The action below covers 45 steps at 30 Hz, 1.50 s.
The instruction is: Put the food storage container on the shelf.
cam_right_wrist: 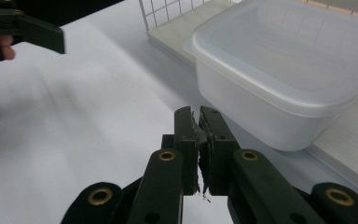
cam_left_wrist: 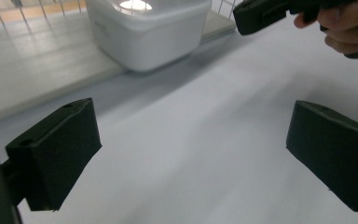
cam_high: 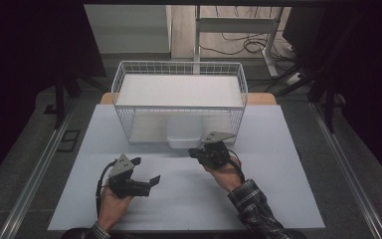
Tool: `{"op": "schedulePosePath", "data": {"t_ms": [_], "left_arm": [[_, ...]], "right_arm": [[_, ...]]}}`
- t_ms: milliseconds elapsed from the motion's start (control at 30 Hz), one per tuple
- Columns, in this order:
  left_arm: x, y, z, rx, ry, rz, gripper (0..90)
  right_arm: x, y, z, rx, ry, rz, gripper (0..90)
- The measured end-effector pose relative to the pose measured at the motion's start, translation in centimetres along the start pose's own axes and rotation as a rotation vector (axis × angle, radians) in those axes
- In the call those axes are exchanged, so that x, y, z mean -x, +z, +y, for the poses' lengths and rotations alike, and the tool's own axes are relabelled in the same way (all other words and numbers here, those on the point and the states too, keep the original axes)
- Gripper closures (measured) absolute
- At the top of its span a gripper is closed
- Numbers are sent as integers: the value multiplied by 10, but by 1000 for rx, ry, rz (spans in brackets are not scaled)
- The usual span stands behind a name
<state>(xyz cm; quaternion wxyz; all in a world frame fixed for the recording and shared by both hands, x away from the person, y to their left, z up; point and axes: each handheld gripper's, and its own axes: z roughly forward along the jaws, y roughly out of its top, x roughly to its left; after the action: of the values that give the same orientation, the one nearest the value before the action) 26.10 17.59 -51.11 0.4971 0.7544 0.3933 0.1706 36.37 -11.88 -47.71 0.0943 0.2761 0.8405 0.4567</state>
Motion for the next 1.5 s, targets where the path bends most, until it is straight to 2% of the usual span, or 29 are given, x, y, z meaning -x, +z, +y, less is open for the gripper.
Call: {"op": "schedulePosePath", "data": {"t_ms": [67, 333, 533, 1200, 1500], "left_arm": [[1, -4, -6, -4, 3, 17, 19], [2, -9, -14, -11, -9, 25, 17], [3, -5, -16, -31, 15, 40, 17], [4, -1, -17, -49, 34, 44, 20], [4, -1, -17, -48, 30, 40, 23]], "right_arm": [[1, 3, -1, -4, 2, 1, 850], [11, 21, -2, -13, 28, -9, 859], [17, 35, -1, -24, 38, -21, 869], [31, 56, 14, -24, 33, -58, 885], [40, 61, 20, -19, 32, -83, 885]]}}
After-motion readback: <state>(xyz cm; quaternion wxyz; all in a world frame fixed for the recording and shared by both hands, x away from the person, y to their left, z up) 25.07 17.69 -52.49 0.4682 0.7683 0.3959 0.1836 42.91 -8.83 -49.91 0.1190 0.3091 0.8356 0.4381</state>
